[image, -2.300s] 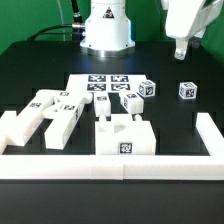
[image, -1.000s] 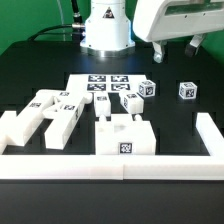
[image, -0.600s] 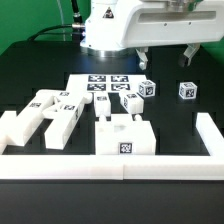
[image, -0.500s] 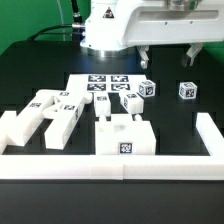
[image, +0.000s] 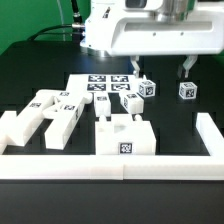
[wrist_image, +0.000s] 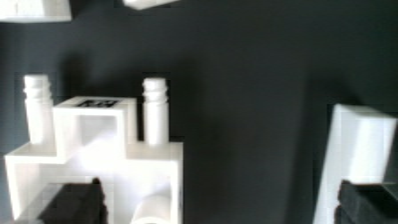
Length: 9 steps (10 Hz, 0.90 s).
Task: Assemble chair
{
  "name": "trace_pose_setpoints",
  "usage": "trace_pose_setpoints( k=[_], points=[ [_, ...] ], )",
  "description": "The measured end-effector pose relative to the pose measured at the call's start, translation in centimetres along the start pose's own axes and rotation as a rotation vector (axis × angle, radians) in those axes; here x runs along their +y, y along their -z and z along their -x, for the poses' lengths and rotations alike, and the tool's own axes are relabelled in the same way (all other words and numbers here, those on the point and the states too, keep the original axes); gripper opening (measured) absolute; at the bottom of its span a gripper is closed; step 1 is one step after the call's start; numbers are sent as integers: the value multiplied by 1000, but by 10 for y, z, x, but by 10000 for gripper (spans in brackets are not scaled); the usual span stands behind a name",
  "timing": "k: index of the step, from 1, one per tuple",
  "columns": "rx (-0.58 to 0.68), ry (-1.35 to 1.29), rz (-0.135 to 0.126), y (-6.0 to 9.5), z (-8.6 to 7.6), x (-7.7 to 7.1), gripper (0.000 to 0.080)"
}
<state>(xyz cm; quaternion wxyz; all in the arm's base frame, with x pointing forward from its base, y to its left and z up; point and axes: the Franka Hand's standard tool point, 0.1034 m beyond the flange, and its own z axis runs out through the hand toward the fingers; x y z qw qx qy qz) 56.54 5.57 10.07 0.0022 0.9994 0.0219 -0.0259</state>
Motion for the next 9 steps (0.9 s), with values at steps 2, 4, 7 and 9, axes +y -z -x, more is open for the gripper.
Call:
trace_pose_setpoints(
  k=[2, 4, 7, 9],
  points=[
    [24, 34, -4, -11, -21, 12, 649],
    [42, 59, 1, -21, -34, 23, 649],
    [41, 66, 0, -21, -34, 19, 649],
    [28, 73, 2, -30, -31, 18, 649]
  ],
)
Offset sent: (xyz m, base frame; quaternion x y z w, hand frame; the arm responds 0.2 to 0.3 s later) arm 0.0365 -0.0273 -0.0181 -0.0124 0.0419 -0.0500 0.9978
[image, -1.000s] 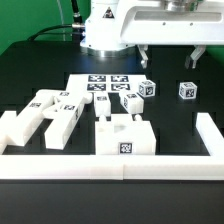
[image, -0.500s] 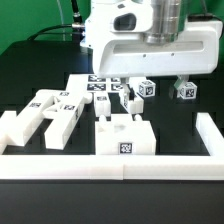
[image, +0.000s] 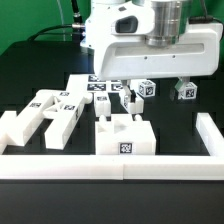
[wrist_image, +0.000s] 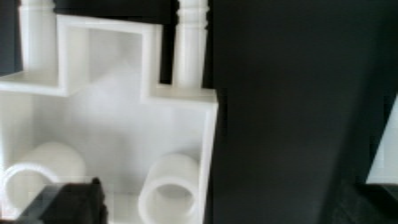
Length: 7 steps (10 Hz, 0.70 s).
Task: Assemble chair
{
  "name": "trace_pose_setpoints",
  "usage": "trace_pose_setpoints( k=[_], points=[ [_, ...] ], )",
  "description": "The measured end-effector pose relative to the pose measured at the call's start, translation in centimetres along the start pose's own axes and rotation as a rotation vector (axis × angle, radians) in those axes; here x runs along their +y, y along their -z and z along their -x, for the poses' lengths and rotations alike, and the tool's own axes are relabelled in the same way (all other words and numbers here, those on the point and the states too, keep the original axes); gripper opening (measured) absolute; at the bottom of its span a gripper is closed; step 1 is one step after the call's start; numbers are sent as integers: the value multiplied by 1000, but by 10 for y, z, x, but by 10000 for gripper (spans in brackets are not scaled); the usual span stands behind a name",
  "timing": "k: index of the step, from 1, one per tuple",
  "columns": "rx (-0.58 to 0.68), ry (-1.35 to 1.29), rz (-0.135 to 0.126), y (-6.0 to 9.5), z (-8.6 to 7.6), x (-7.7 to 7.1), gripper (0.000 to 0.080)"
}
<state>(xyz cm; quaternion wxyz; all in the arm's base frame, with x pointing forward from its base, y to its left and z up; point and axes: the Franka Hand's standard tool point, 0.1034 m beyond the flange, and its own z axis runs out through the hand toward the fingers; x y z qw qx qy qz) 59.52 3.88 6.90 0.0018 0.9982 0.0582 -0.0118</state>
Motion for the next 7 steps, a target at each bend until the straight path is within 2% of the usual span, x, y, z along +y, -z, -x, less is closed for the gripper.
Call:
trace_pose_setpoints(
  k=[2, 6, 7],
  points=[
    [-3, 1, -2, -17, -6, 10, 649],
    [-7, 10, 2, -46, -5, 17, 649],
    [-10, 10, 2, -49, -4, 17, 649]
  ],
)
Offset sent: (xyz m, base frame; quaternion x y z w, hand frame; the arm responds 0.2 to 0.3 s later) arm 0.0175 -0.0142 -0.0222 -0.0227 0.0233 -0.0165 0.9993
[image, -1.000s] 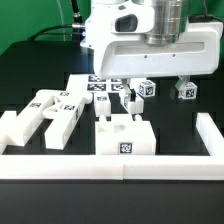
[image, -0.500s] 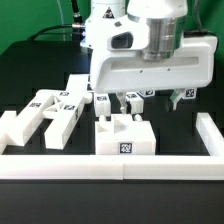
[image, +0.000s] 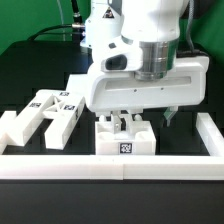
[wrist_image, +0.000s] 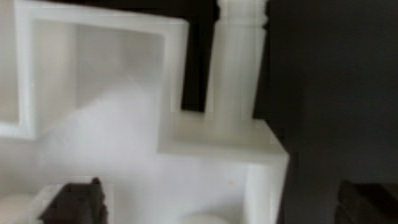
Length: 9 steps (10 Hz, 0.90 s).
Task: Assemble chair
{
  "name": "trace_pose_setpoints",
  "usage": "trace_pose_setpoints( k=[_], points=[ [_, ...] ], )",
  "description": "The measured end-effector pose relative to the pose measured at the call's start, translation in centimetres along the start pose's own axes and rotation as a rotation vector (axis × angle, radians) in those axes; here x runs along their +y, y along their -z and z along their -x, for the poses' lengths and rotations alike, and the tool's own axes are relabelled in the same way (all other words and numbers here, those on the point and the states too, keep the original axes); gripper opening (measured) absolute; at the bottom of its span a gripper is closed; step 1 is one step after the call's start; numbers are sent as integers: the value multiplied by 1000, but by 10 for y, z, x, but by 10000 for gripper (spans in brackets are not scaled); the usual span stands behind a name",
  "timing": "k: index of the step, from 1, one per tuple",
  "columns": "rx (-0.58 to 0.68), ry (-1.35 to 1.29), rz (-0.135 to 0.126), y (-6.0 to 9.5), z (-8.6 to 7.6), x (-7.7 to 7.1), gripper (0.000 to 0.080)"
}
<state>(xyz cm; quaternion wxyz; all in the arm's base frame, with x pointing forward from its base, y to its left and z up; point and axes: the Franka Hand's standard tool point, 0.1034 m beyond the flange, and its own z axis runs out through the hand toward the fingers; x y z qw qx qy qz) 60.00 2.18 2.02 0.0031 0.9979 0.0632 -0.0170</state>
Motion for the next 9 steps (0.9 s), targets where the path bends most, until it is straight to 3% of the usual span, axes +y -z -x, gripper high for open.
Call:
trace_pose_setpoints(
  k=[4, 5, 6, 8, 9],
  points=[
    [-10, 3, -1, -7, 1, -2, 632],
    [-7, 3, 0, -6, 0, -2, 494],
    [-8, 4, 0, -6, 0, -2, 494],
    [-8, 4, 0, -6, 0, -2, 151],
    [-8, 4, 0, -6, 0, -2, 151]
  ],
)
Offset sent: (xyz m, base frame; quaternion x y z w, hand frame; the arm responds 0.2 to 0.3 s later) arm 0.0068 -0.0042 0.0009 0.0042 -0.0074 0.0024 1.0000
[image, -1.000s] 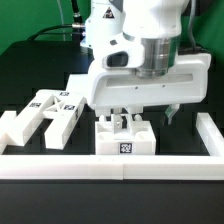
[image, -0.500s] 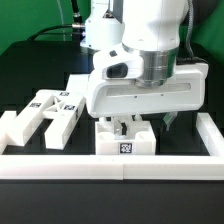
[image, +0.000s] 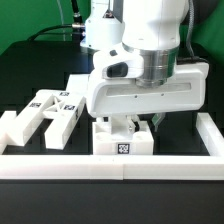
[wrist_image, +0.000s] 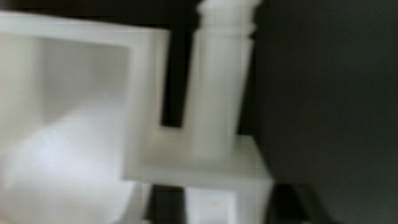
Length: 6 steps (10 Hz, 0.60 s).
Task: Assemble chair
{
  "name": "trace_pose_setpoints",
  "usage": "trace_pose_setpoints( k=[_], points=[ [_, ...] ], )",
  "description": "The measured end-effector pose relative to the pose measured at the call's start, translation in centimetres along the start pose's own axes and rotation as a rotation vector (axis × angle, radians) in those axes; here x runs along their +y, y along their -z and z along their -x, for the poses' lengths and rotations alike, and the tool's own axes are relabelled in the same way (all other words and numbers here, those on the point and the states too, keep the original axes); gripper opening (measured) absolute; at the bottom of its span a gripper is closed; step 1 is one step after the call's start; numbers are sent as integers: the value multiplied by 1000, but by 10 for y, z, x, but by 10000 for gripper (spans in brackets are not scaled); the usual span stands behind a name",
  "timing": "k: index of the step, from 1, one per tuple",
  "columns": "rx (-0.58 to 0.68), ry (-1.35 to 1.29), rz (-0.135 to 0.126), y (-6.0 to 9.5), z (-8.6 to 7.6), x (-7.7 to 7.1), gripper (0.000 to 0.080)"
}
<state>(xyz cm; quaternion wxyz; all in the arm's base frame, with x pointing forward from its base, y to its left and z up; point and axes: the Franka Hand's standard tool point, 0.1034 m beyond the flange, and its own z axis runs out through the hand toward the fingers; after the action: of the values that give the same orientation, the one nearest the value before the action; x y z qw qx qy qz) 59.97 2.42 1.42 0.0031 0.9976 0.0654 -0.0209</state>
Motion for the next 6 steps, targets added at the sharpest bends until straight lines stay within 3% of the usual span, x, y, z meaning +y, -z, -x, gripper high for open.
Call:
trace_pose_setpoints(
  k=[1, 6],
  points=[
    [0, 0, 0, 0, 0, 0, 33],
    [0, 0, 0, 0, 0, 0, 33]
  ],
)
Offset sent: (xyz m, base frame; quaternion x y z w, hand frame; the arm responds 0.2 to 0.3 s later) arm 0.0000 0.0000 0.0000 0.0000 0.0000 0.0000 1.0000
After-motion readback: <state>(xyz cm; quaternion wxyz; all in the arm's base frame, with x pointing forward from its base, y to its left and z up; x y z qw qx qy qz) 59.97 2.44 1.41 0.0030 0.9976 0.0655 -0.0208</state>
